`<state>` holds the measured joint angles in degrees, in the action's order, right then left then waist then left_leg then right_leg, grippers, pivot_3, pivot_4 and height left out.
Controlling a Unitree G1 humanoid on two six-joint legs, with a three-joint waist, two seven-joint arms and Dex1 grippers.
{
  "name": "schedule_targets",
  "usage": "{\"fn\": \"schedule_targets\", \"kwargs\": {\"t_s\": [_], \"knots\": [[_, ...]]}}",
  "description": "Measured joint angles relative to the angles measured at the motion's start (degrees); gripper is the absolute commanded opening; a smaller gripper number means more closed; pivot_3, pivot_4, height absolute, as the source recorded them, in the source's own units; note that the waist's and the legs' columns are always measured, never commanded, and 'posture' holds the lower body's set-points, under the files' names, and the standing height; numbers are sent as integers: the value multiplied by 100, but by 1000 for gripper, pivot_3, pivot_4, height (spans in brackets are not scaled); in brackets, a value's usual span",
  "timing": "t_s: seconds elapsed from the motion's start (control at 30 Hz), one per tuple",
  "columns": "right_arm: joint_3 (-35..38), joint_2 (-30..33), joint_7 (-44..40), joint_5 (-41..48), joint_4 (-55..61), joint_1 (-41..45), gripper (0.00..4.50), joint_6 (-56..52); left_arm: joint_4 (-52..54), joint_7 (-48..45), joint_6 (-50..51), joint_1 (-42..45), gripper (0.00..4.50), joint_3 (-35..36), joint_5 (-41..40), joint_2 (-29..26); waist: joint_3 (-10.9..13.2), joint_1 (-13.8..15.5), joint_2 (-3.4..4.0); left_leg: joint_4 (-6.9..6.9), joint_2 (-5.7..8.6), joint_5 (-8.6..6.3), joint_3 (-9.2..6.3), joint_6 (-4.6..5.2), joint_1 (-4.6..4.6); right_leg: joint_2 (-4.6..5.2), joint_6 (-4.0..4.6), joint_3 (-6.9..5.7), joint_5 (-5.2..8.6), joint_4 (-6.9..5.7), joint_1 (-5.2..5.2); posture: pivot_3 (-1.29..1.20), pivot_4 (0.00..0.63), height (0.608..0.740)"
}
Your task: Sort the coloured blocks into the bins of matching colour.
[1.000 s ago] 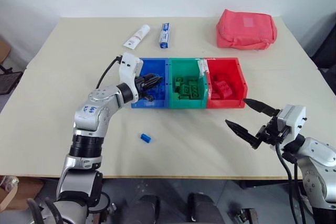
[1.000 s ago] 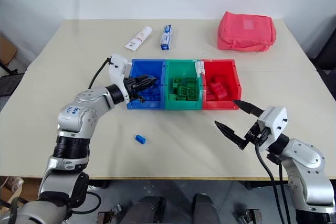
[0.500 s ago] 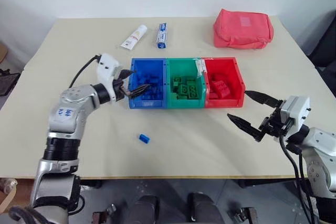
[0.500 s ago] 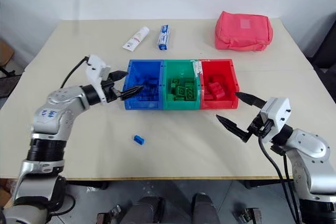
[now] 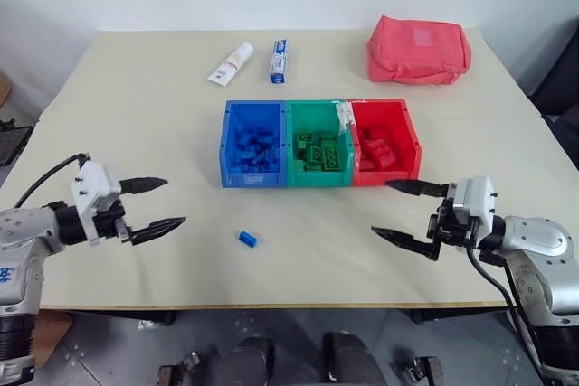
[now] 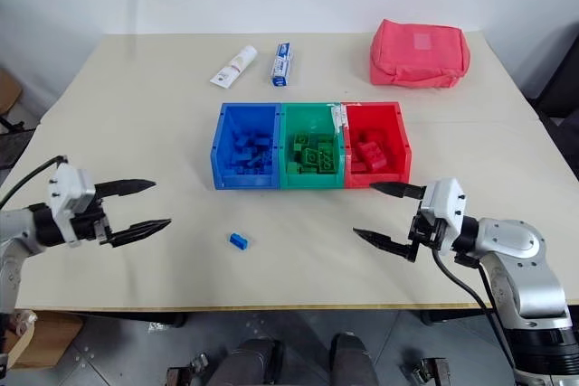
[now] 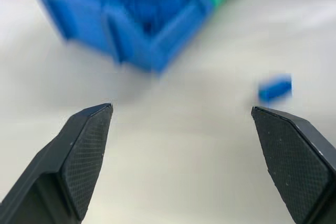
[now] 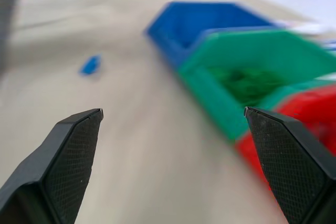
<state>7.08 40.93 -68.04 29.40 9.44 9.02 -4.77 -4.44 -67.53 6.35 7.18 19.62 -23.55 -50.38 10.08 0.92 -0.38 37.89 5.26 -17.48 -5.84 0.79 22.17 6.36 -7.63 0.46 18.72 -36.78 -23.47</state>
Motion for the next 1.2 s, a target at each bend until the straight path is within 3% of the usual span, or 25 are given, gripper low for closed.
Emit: {"fn": "schedule_targets", "kwargs": {"t_s": [0.17, 0.3, 0.43, 0.63, 0.77, 1.07, 1.1, 1.2], "knots": [[-114, 63, -298, -52, -79, 161, 4500, 85, -16, -332, -566, -83, 4491, -245, 156, -24, 0, 57, 0, 1, 4, -3, -6, 6, 1, 6, 0, 1, 0, 0, 3, 0, 150, 740], [-90, 169, -391, -66, -117, 96, 4500, 79, 745, -479, -155, 15, 4491, -1283, 512, -175, 0, 40, 0, -1, 4, -6, -4, 7, 1, 5, 0, 6, 0, 1, 3, 0, 150, 740], [-11, 208, -380, -35, -19, -165, 4500, -39, 1281, -318, 99, 846, 4491, -2209, 1034, 57, 0, 55, 0, 2, 5, -5, -1, 7, 2, 0, -1, 0, 0, -5, 1, 0, 150, 740], [24, 295, -394, -40, 209, -689, 4500, -76, 1242, -115, 49, 1805, 4491, -3416, 2074, 436, 0, 16, 0, 0, -4, -6, 14, 5, 2, -14, -1, -10, -1, -7, -7, 0, 150, 740], [62, 296, -364, -43, 269, -1001, 4500, -41, 1006, -101, 71, 2062, 3600, -3527, 2270, 436, 0, 17, 0, 2, -4, -6, 15, 5, 0, -13, -2, -10, -1, -9, -8, 0, 150, 740], [272, 297, -165, -42, 402, -1250, 4500, -24, 778, -219, 119, 2111, 730, -3668, 2372, 483, 0, 50, 0, 7, 0, -6, 11, 6, 1, -11, -2, -8, -1, -9, -4, 0, 150, 740], [280, 297, -155, -42, 404, -1250, 4500, -25, 779, -222, 164, 2108, 508, -3664, 2347, 513, 0, 50, 0, 7, 0, -6, 10, 6, 1, -11, -2, -8, -1, -9, -4, 0, 150, 740], [334, 318, -118, -33, 419, -1253, 4500, -39, 806, -182, 486, 2054, 499, -3607, 2140, 723, 0, 51, -1, 9, 1, -6, 10, 7, 1, -10, -3, -8, -1, -10, -3, 0, 150, 740]]}}
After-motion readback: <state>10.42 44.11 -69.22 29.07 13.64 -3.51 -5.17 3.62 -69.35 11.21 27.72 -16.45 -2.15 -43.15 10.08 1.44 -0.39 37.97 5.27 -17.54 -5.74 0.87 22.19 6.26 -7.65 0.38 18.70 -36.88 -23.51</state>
